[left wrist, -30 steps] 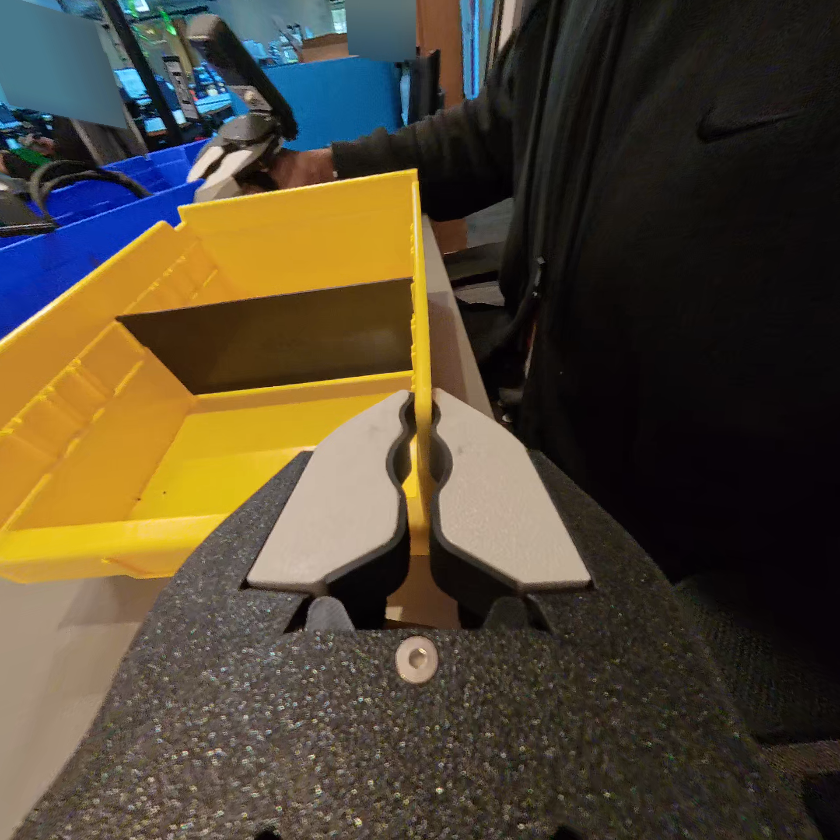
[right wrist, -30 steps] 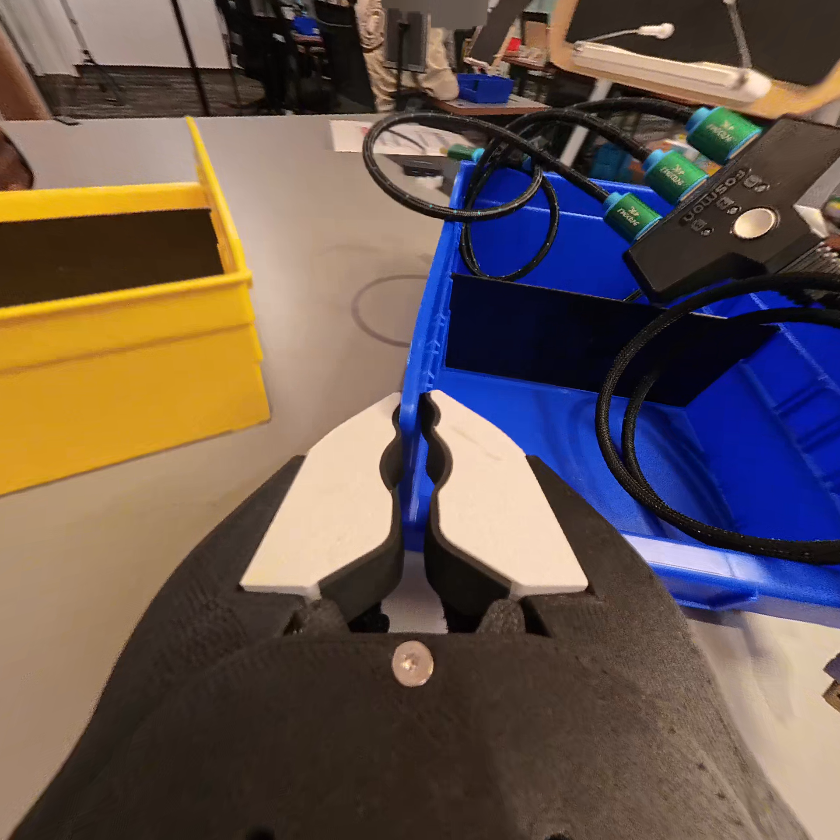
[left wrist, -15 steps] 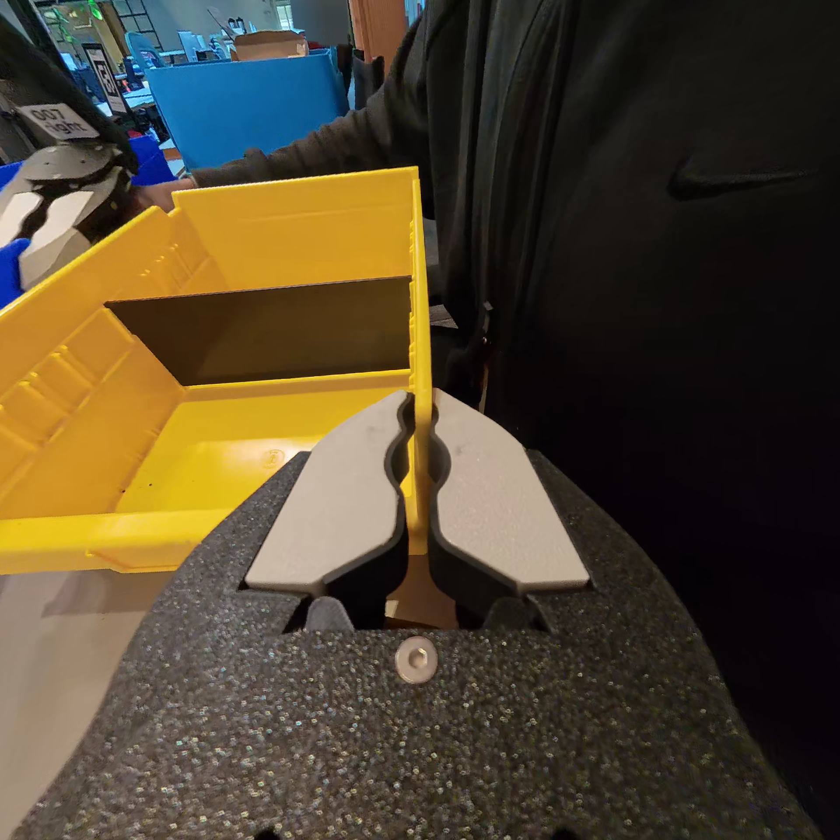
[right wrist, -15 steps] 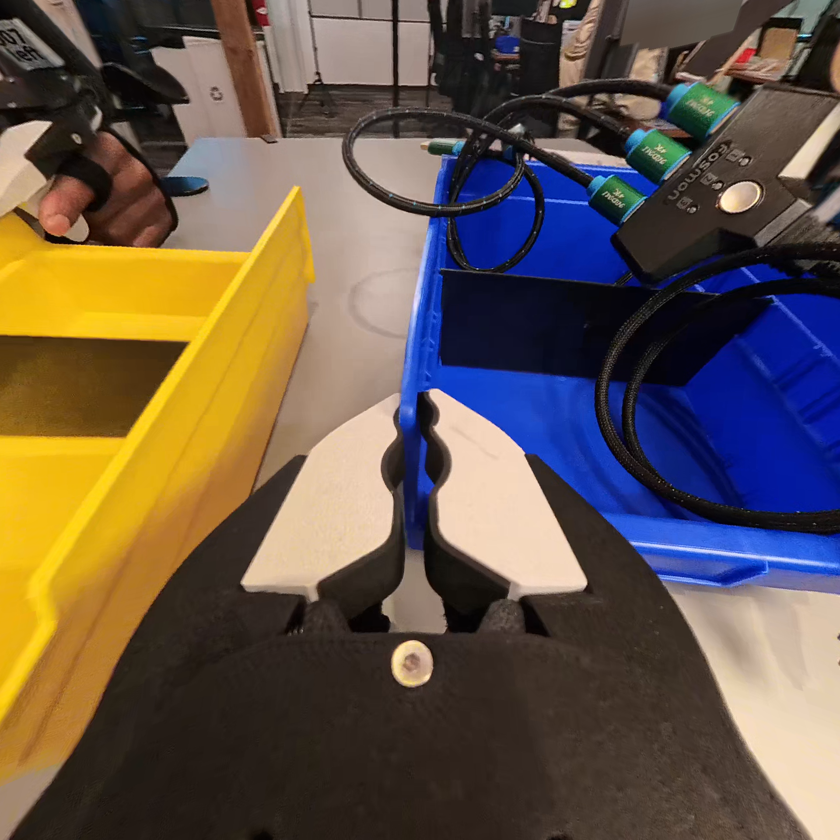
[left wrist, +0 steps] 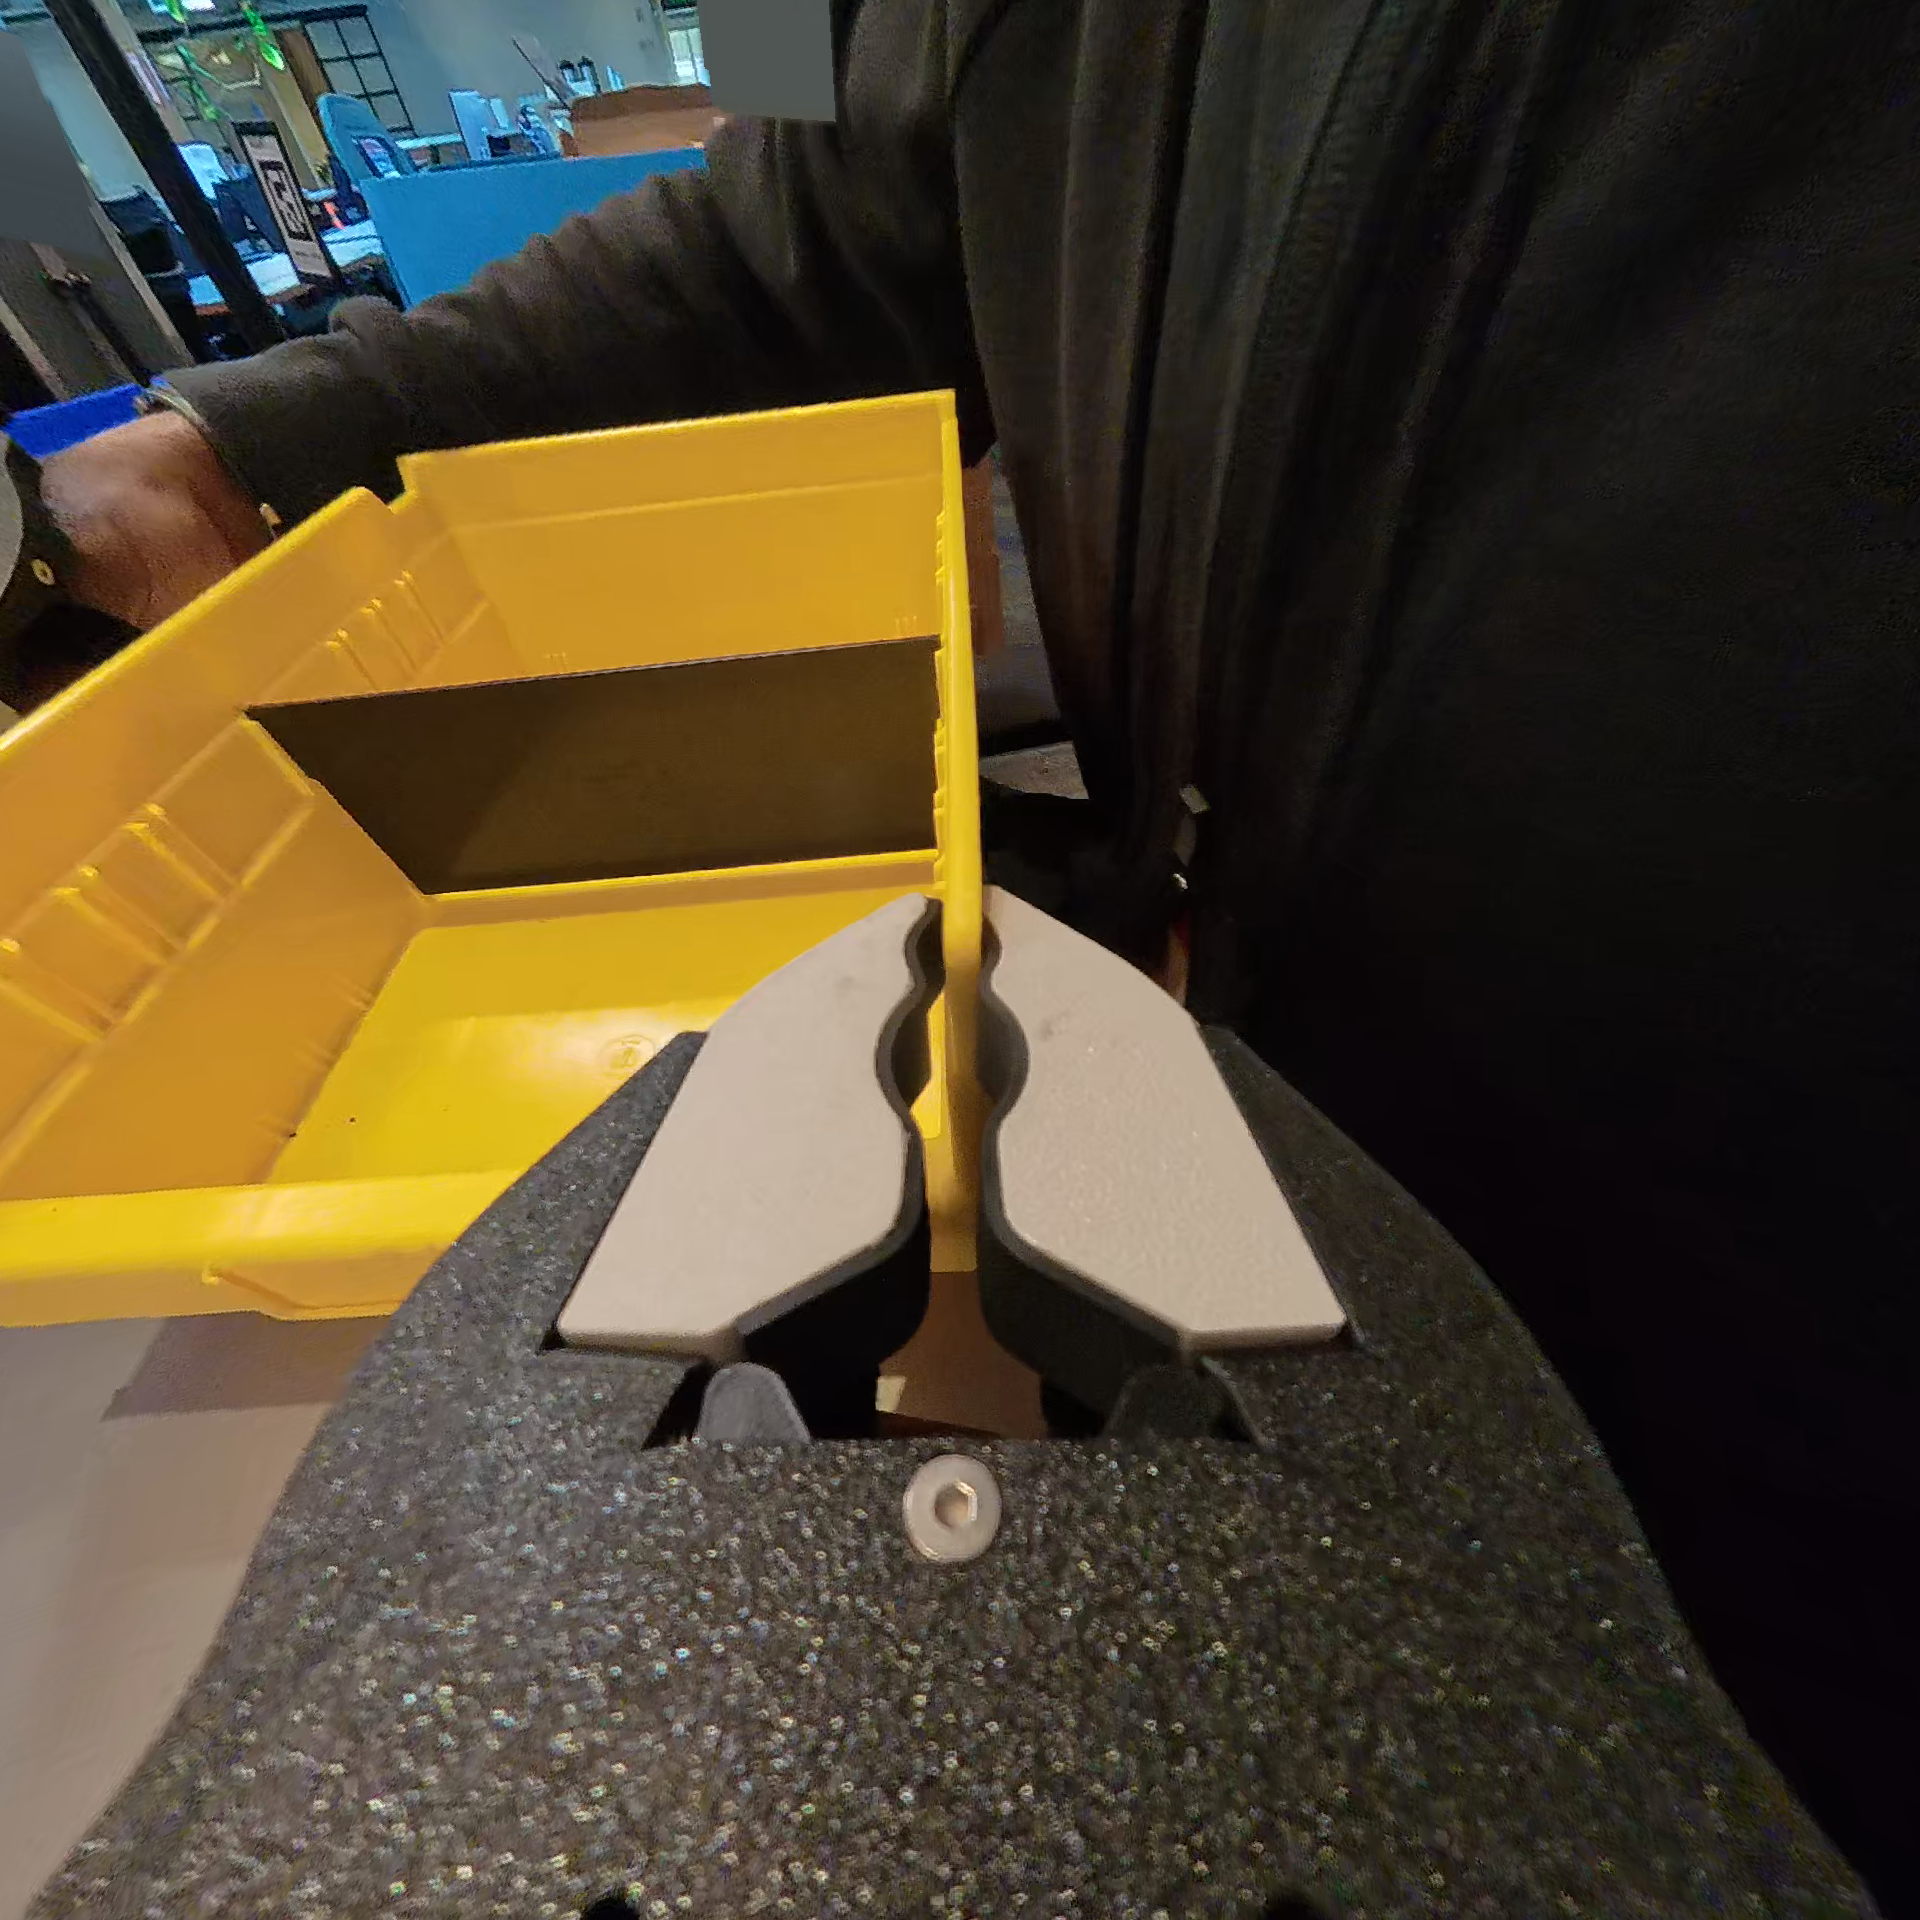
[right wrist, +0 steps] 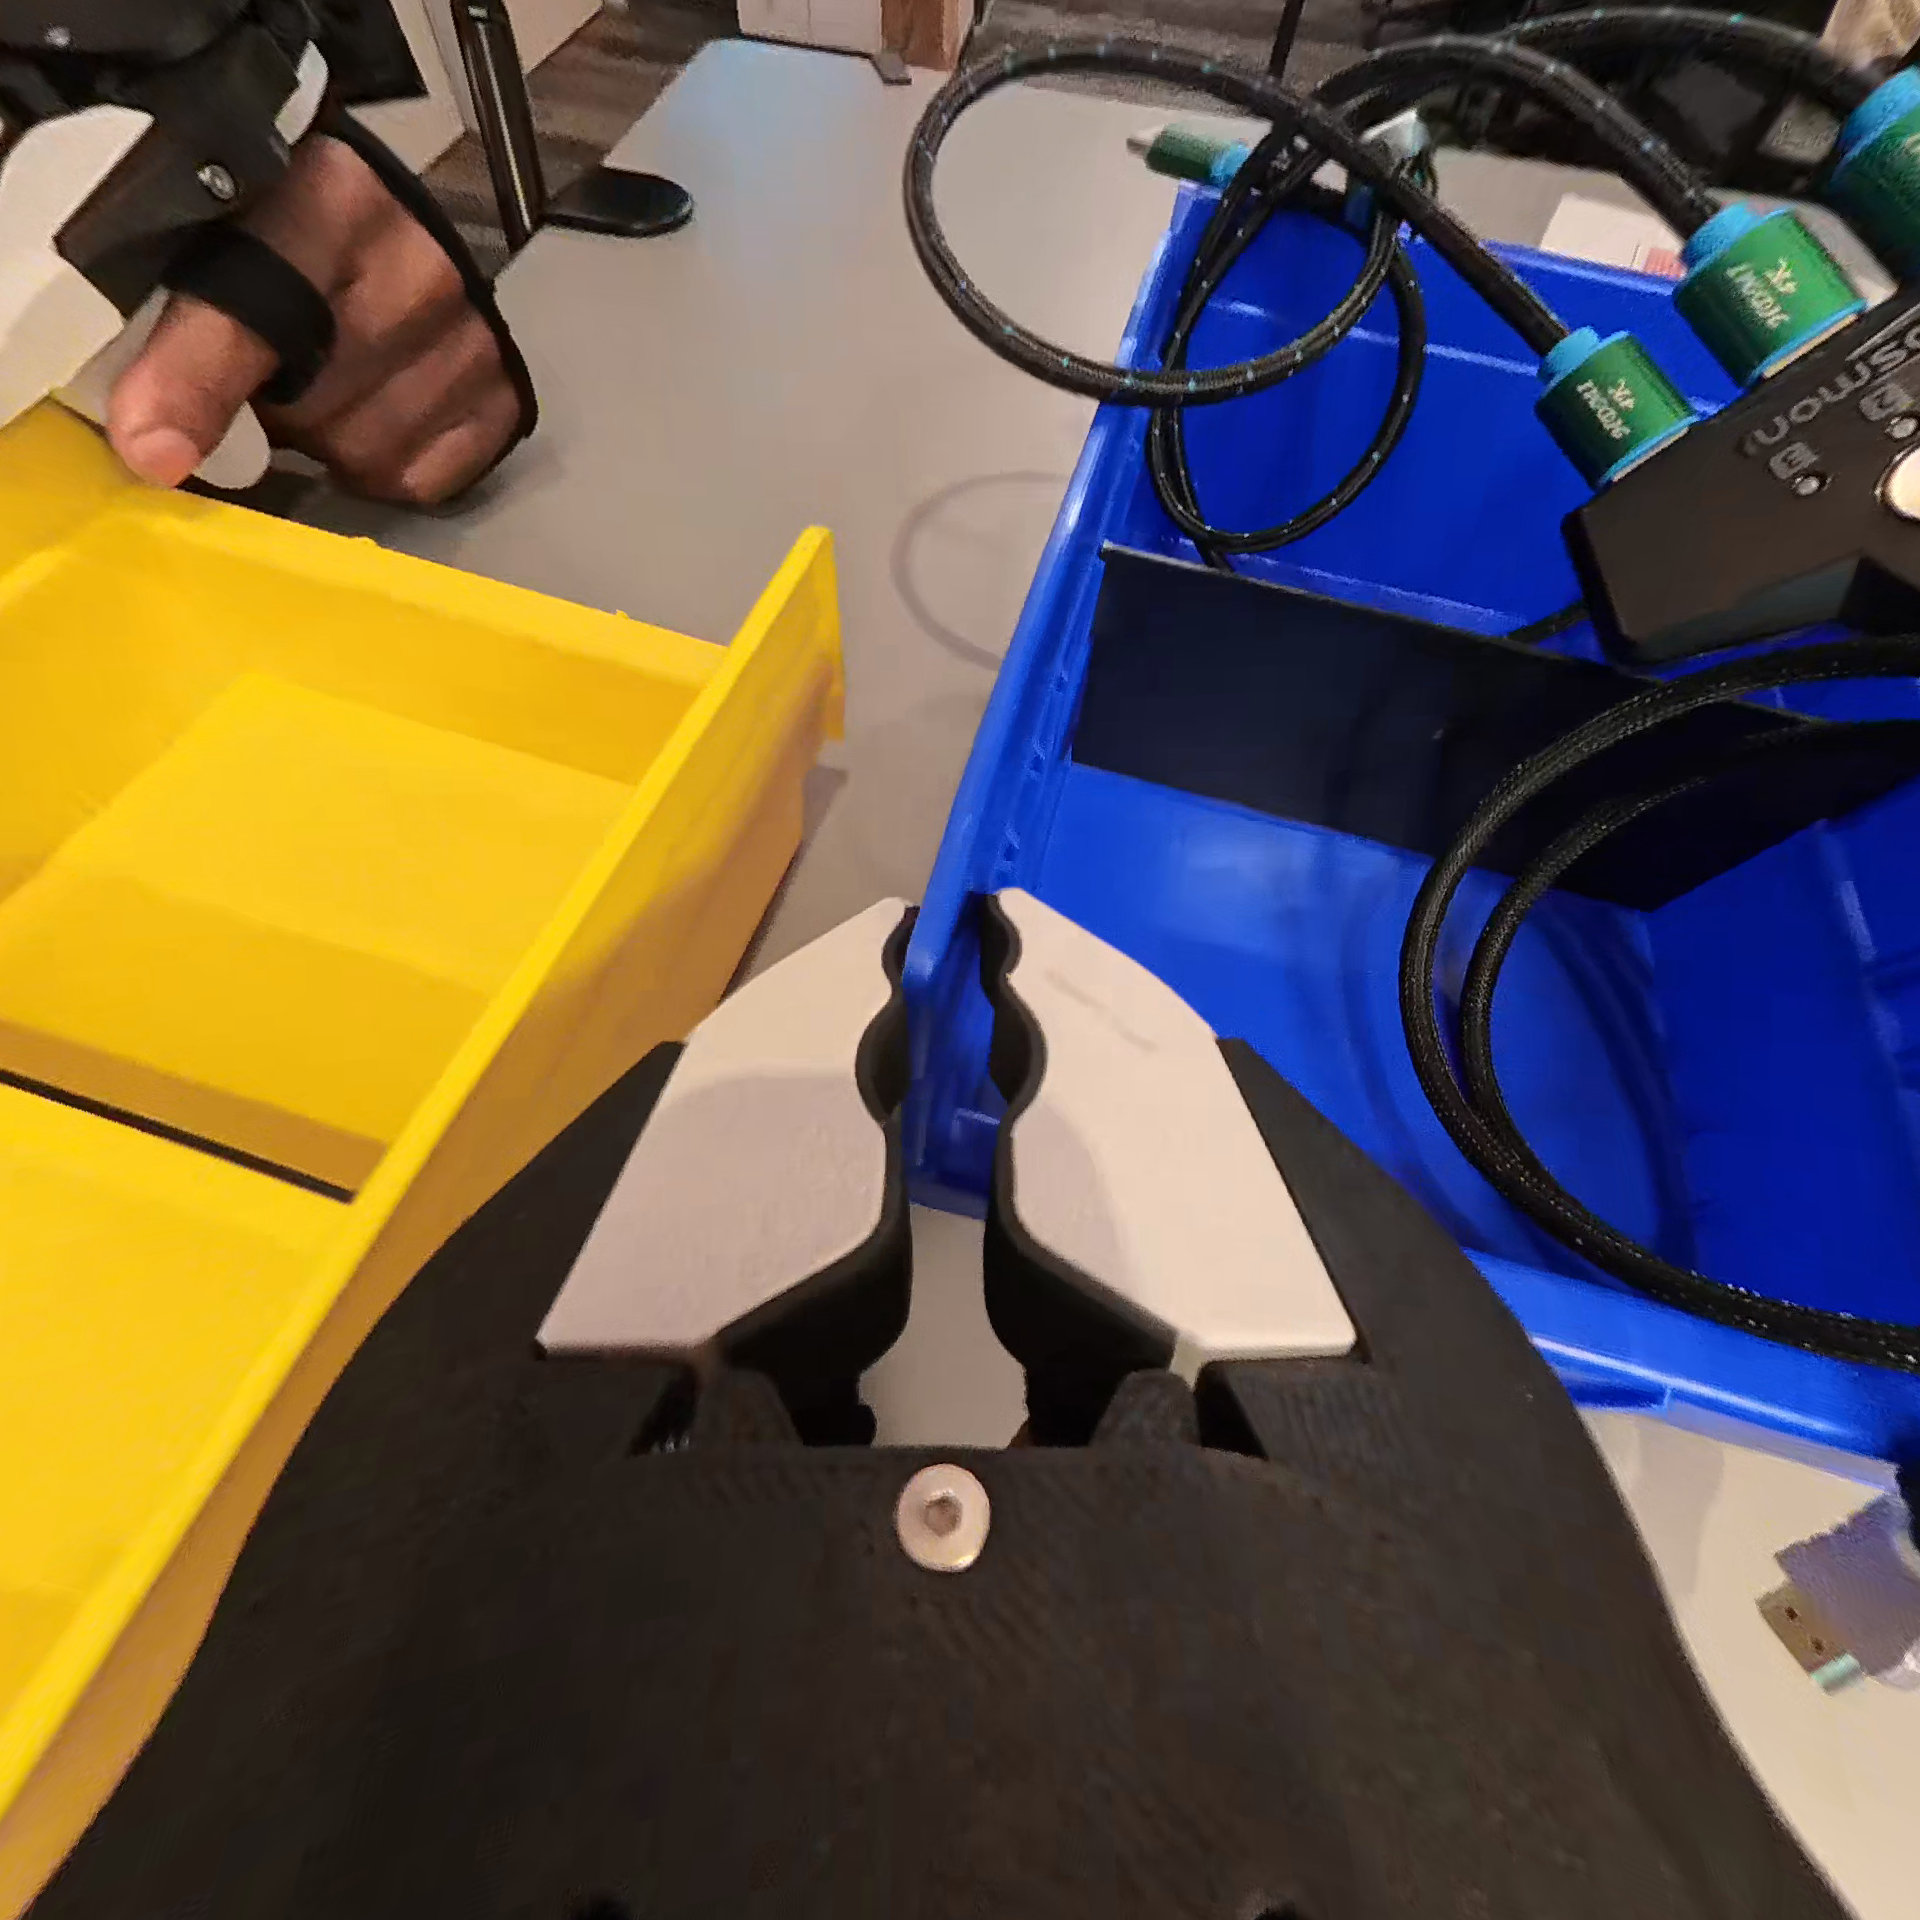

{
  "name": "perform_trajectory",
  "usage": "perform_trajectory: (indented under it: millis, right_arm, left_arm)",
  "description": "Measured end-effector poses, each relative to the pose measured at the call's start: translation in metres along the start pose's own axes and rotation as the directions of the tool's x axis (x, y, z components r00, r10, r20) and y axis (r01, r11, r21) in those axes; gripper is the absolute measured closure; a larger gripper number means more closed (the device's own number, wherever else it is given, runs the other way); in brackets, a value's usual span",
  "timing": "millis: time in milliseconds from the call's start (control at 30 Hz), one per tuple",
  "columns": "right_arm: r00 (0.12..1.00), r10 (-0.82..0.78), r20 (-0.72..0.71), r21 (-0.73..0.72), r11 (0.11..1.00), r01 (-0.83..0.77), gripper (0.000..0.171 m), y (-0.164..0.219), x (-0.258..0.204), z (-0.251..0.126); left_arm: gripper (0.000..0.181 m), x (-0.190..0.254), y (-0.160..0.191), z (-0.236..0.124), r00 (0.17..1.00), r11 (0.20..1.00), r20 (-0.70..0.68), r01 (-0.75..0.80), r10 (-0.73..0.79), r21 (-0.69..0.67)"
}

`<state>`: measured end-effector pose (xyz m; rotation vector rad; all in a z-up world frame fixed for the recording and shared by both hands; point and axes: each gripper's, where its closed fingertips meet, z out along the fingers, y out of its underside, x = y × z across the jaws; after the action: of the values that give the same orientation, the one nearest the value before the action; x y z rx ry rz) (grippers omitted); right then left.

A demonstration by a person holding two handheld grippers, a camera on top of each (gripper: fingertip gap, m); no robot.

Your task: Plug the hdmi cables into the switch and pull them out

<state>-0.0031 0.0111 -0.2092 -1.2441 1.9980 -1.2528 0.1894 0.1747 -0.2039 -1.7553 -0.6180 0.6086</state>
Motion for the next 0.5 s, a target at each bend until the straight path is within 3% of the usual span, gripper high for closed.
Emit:
perform_trajectory:
  millis: [167, 333, 400, 500]
  right_arm:
    - [0.996, -0.026, -0.081, -0.081, 0.997, 0.019, 0.153, 0.004, 0.015, -0.034]
    - [0.957, 0.044, -0.286, -0.044, 0.997, -0.059, 0.15, -0.017, 0.031, -0.115]
    - [0.928, 0.12, -0.352, -0.016, 0.991, -0.134, 0.147, -0.024, 0.024, -0.145]
    - [0.886, 0.274, -0.375, -0.068, 0.945, -0.321, 0.14, -0.012, -0.009, -0.166]
  left_arm:
    - [0.138, -0.011, -0.008, -0.016, 0.998, 0.998, 0.06, 0.024, -0.027, 0.056]
    - [0.135, -0.047, -0.044, -0.093, 0.962, 0.975, 0.26, 0.017, -0.076, 0.222]
    - [0.136, -0.093, -0.048, -0.138, 0.878, 0.968, 0.45, 0.054, -0.162, 0.243]
    - [0.139, -0.178, -0.024, -0.213, 0.607, 0.938, 0.714, 0.23, -0.348, 0.261]
